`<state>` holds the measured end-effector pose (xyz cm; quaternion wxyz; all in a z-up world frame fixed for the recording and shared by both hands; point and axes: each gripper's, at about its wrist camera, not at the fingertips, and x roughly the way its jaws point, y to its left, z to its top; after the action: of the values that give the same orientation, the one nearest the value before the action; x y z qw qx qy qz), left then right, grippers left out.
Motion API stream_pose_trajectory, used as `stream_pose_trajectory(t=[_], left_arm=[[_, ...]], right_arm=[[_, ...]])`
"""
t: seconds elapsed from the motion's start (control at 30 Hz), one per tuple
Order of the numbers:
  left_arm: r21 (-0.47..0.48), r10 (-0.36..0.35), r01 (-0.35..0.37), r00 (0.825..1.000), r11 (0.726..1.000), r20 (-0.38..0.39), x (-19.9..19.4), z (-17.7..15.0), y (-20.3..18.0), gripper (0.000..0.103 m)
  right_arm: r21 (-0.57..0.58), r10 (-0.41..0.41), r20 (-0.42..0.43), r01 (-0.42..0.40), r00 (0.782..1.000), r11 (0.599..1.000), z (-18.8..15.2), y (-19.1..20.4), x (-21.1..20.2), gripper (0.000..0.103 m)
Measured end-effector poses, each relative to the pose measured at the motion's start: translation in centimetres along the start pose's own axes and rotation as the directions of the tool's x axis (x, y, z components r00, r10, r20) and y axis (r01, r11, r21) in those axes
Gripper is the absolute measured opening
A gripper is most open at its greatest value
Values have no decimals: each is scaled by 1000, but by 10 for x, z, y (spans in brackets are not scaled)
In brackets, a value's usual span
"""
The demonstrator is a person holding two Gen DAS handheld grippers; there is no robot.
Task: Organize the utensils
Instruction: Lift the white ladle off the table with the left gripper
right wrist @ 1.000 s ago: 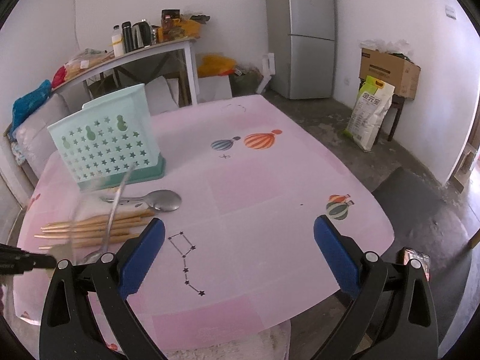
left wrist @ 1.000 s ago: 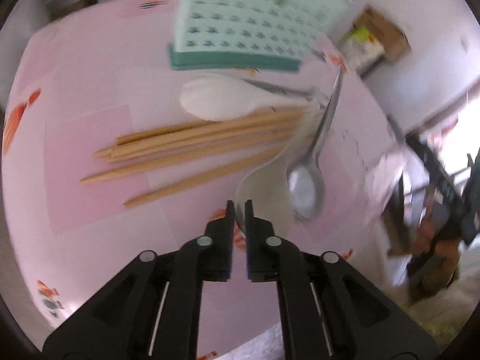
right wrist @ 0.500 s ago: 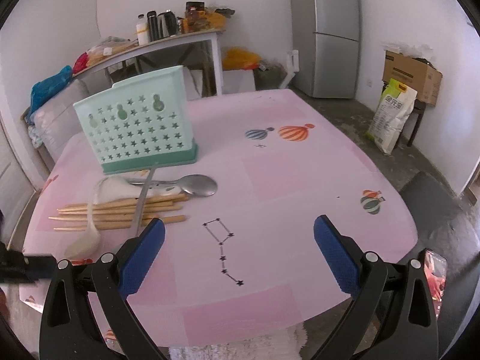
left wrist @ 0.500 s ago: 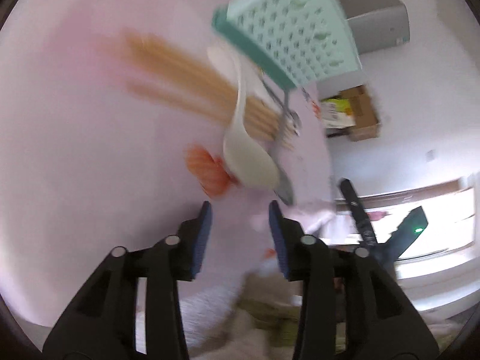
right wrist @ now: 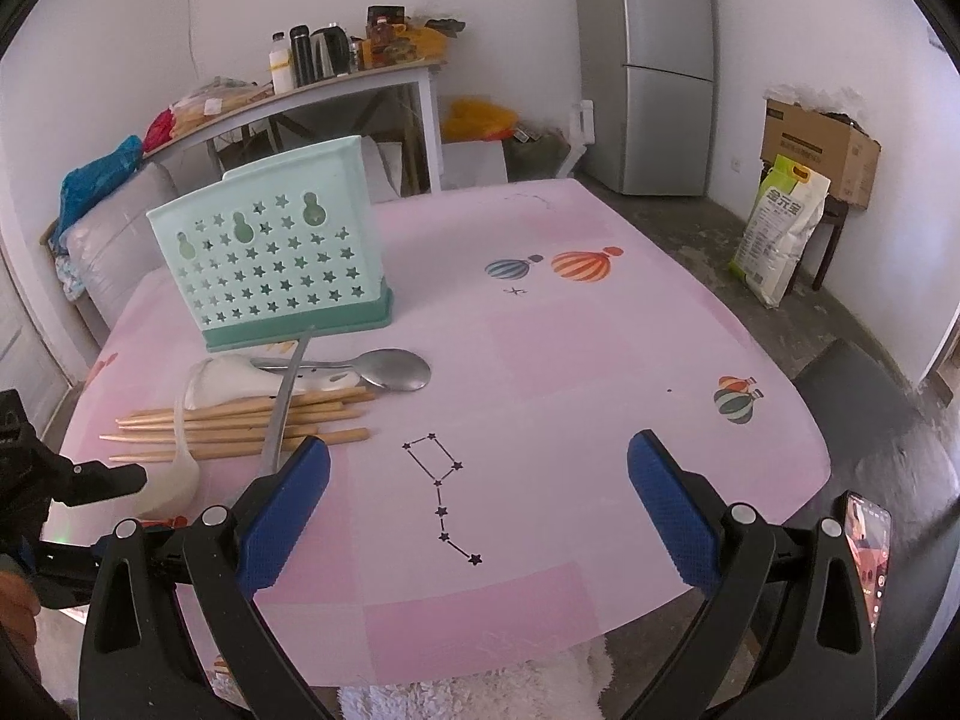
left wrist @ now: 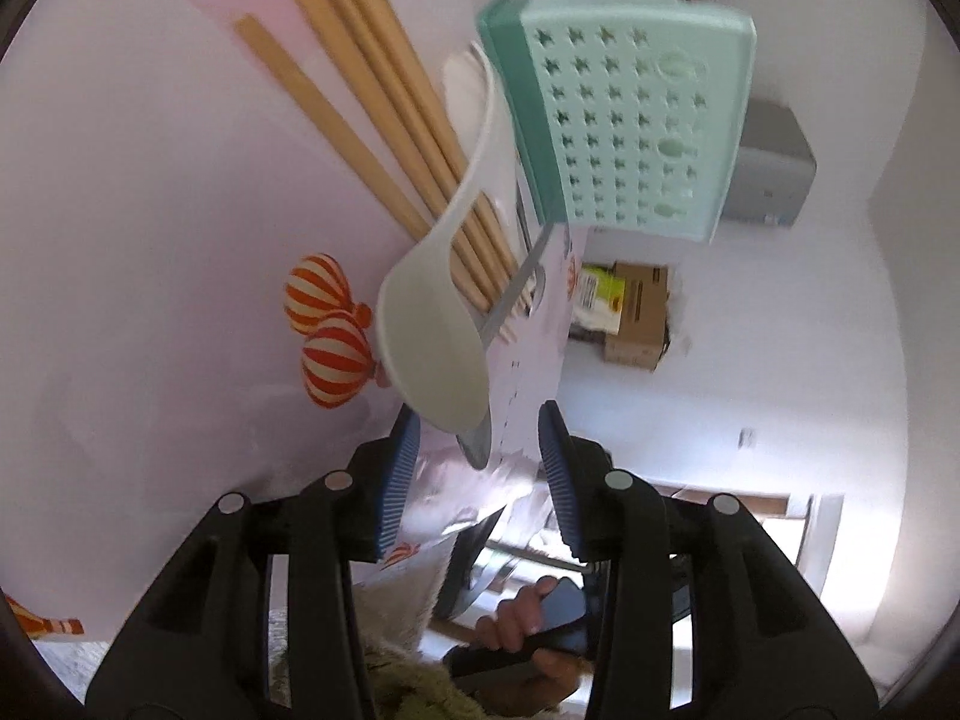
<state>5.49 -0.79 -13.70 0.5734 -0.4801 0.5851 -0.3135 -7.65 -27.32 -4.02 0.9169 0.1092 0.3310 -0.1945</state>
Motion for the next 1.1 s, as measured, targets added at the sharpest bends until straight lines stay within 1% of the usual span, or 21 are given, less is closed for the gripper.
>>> stream_pose_trajectory(t=[0.1,0.17,0.27,0.33,0.4,0.47,0.5,0.53,0.57,0.63,0.67,0.7,0.73,0.77,0.8,0.83,0.9,1.07,1.1], left_arm=[[-34,4,-3,1000,999,28,2,2,1,36],[-37,19,-17,999,999,37,4,3,-1,31],[-46,41,-39,999,998,26,12,5,-2,16],[-30,74,-74,997,997,16,10,4,-1,13],[0,104,-104,994,995,23,3,5,-3,9],[54,179,-181,983,982,45,-4,9,-11,6],[76,215,-218,975,973,54,-6,11,-14,3],[108,268,-275,960,955,76,-11,15,-20,2],[129,300,-311,949,942,101,-16,18,-23,2],[174,351,-380,920,909,175,-28,24,-30,2],[200,380,-428,894,881,239,-37,28,-36,2],[217,393,-459,873,861,289,-43,29,-41,3],[236,401,-493,848,838,347,-51,31,-48,9],[245,402,-506,837,827,372,-55,32,-51,12],[256,398,-512,831,820,389,-61,32,-52,16],[265,391,-510,831,818,395,-64,32,-54,19],[284,382,-501,840,817,386,-69,31,-51,22],[304,387,-502,846,809,368,-71,34,-46,23],[314,387,-503,847,805,365,-67,24,-46,26]], right_arm=[[-7,4,1,-4,1000,1000,0,3,0,97],[-10,7,1,-7,1000,1000,-1,4,0,97],[-11,7,2,-7,1000,1000,-1,5,-1,97],[-11,5,3,-5,1000,1000,-1,5,-1,97],[-10,1,4,-1,1000,1000,-1,4,-1,97],[-7,-1,5,1,1000,1000,-1,2,-1,97],[-6,-1,4,2,1000,1000,0,2,-1,97],[-6,-1,3,1,1000,1000,0,2,0,97],[-6,0,2,0,1000,1000,0,2,0,97],[-10,2,3,-2,1000,1000,0,3,1,97],[-12,3,3,-3,1000,1000,0,3,0,97],[-18,4,4,-4,1000,1000,0,4,0,97],[-21,5,5,-5,1000,1000,-1,4,0,97],[-25,9,8,-9,1000,1000,-1,5,0,97],[-29,11,10,-11,1000,1000,-1,6,-1,97],[-34,13,14,-13,1000,999,-1,6,-2,97],[-41,18,18,-17,1000,999,-1,8,-2,97],[-47,27,15,-26,1000,999,-1,10,-1,97],[-51,27,15,-26,1000,998,-2,11,-2,97]])
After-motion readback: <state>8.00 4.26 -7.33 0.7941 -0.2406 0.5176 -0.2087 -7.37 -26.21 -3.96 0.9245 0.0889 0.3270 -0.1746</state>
